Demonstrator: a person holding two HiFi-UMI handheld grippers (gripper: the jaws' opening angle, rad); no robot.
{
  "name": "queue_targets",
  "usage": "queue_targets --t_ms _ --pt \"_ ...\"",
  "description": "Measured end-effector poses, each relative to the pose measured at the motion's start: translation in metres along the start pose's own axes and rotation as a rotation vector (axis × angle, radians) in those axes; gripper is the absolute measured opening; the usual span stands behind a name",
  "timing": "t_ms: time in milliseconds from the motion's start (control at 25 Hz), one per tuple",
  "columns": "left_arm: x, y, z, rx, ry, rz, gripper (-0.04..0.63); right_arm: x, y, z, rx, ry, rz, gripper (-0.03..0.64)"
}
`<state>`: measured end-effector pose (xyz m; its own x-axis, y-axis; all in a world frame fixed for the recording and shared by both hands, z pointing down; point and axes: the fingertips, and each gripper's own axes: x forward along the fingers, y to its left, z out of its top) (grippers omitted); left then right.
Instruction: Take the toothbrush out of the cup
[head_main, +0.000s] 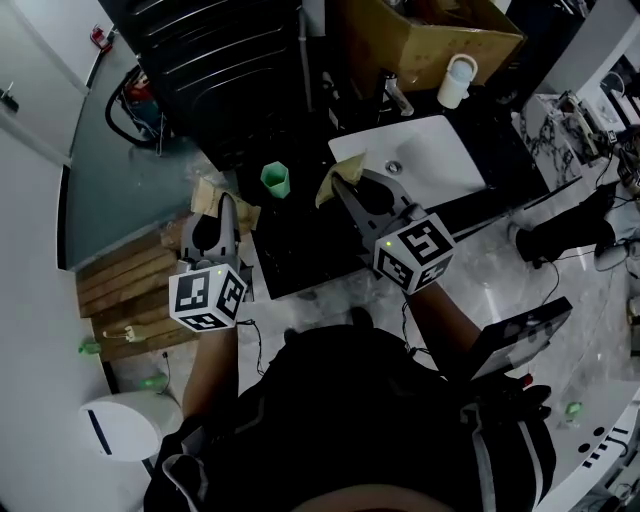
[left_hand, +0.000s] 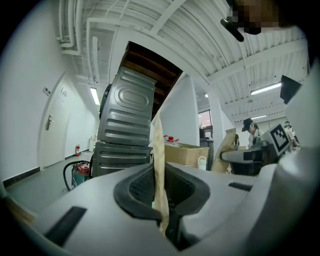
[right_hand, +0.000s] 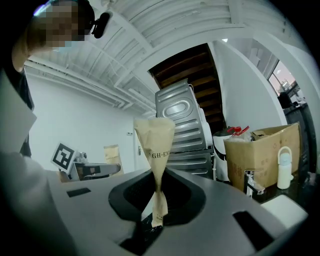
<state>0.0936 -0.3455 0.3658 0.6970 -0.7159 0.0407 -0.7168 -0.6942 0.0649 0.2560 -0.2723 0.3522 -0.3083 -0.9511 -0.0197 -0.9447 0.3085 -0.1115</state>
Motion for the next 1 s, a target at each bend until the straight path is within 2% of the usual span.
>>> queue_targets --t_ms 320,640,1000 --pt "-0.030 -0.002 -0.004 -0.028 -0.005 0.043 0.032 0.007 0.007 0.002 -0.012 0.006 0.016 0.049" --pt "-0.033 -0.015 0.000 -0.003 -0.012 0.022 0.032 0.008 0.012 0.000 -0.021 -0.003 0.015 0.048" --pt "-0.035 -0.015 0.001 -0.020 -0.014 0.021 0.032 0.008 0.013 0.000 -0.014 0.002 0.005 0.048"
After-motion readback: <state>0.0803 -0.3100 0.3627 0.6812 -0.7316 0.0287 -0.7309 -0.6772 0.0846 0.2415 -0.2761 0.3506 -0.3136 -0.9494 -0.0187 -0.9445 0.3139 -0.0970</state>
